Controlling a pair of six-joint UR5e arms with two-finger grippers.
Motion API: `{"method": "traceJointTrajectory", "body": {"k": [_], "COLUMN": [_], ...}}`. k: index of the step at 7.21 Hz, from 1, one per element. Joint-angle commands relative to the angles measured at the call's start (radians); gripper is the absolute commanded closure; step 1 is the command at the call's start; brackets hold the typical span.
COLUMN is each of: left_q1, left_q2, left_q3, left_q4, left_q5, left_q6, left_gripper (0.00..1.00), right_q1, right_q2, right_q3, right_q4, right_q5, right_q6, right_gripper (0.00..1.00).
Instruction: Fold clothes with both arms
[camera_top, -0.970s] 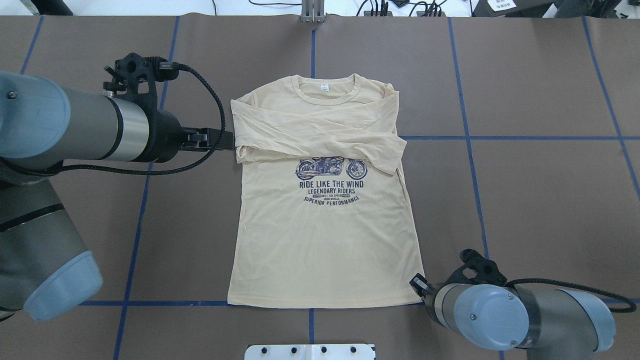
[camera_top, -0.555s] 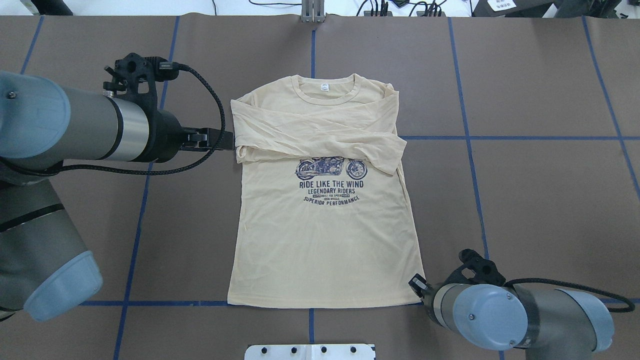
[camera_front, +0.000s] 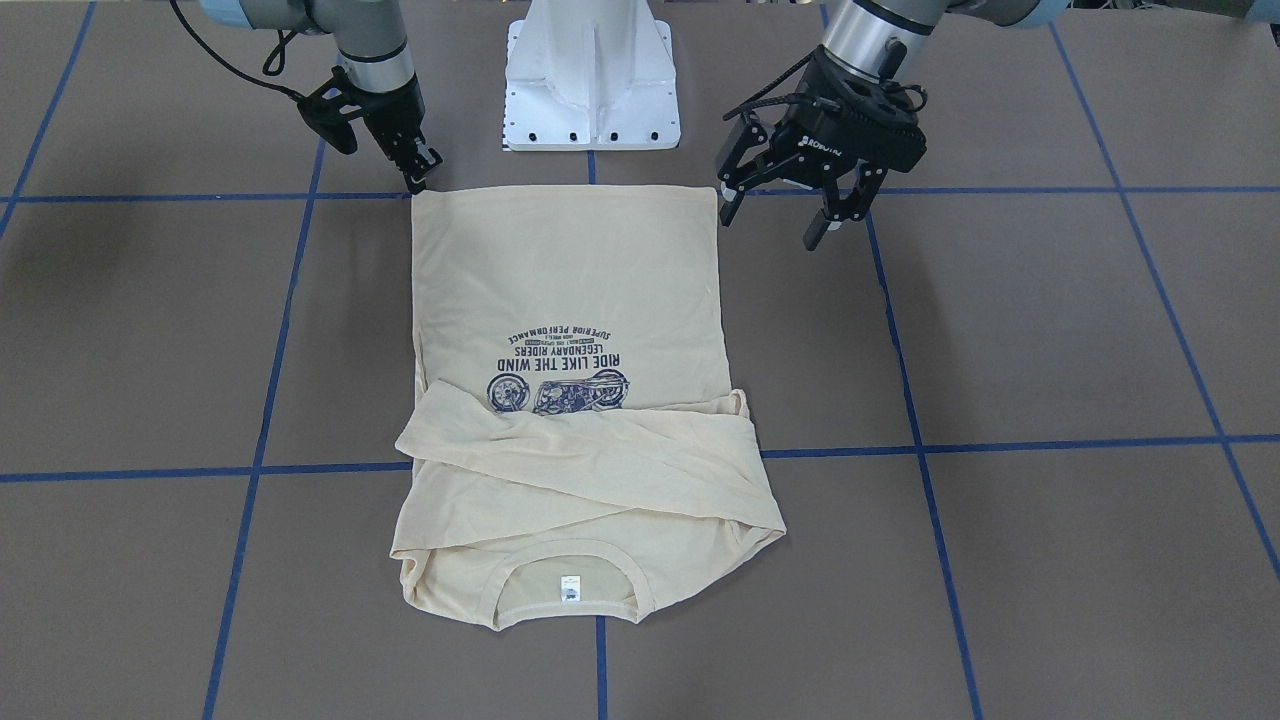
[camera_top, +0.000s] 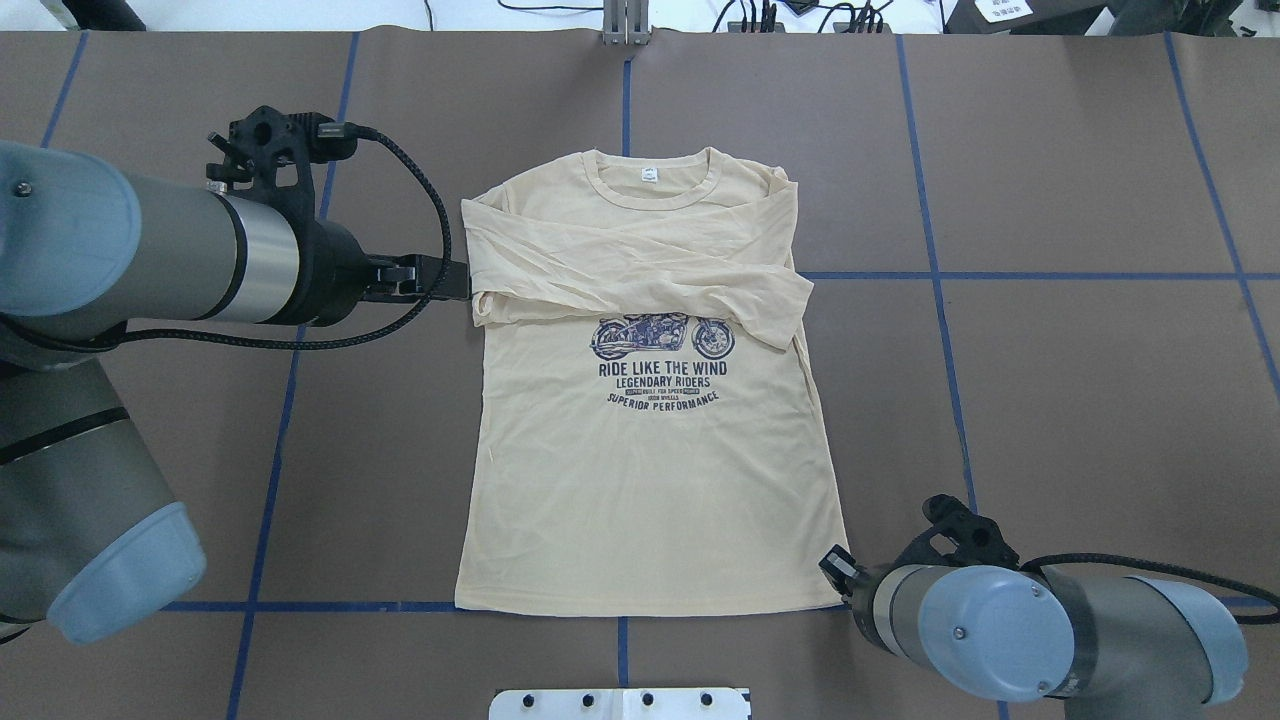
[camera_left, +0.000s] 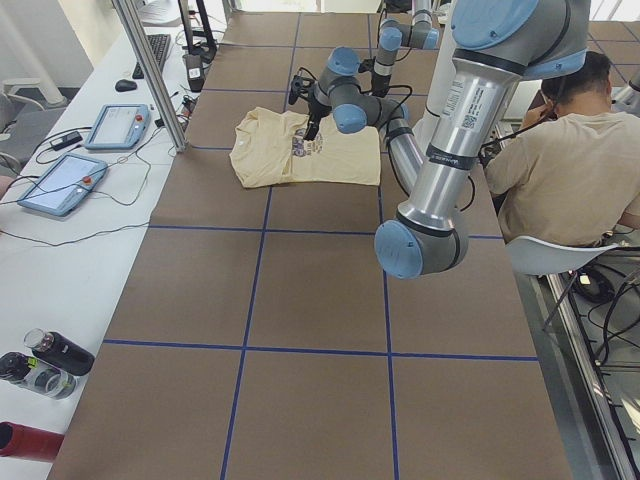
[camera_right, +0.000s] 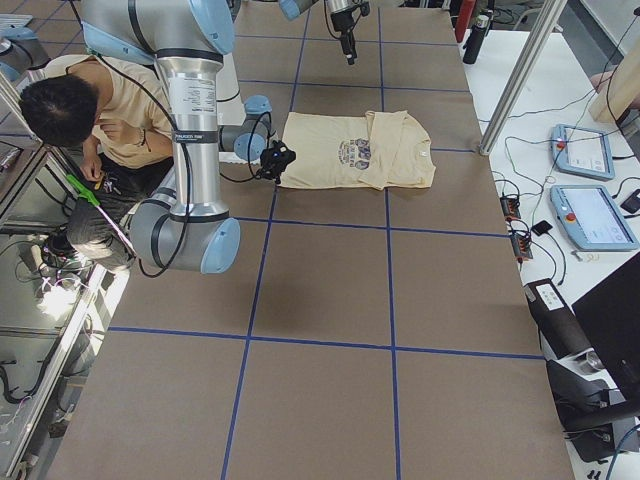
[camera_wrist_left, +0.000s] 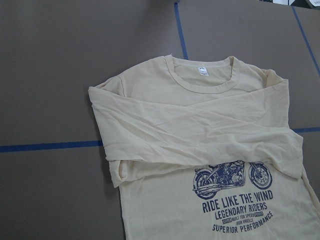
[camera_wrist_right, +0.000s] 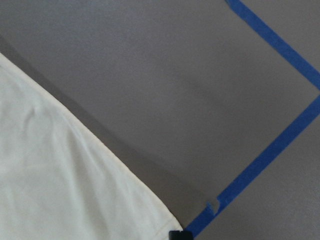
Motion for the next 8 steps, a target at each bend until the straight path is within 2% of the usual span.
{"method": "traceJointTrajectory", "body": {"k": [1, 2, 3, 4, 5, 6, 8], "left_q1": [0.044, 0.117, 0.217, 0.301, 0.311, 0.342, 0.385], "left_q2": [0.022, 0.096, 0.144, 0.205, 0.206, 0.203, 0.179], "left_q3": [-0.018, -0.068, -0.128, -0.133, -0.153, -0.104, -0.093], "left_q4": [0.002, -0.002, 0.002, -0.001, 0.001, -0.005, -0.005], "left_q5": [0.0, 0.023, 0.102, 0.167, 0.165, 0.166, 0.139], "left_q6": [-0.15, -0.238, -0.317, -0.407, -0.414, -0.429, -0.591], "left_gripper": [0.01, 0.0, 0.0, 0.01, 0.24, 0.19, 0.17], "right_q1": [0.001, 0.001, 0.001, 0.004, 0.004, 0.004, 0.048], "right_q2": [-0.041, -0.055, -0.057, -0.058, -0.06, -0.061, -0.066], "right_q3": [0.05, 0.065, 0.07, 0.076, 0.076, 0.076, 0.076], "right_q4": [-0.004, -0.006, -0.007, -0.009, -0.013, -0.013, -0.021], "right_q5": [0.005, 0.006, 0.032, 0.06, 0.06, 0.06, 0.074], "right_q6": [0.004, 0.004, 0.002, 0.002, 0.002, 0.002, -0.001], "right_gripper": [1.0, 1.0, 1.0, 1.0, 1.0, 1.0, 1.0]}}
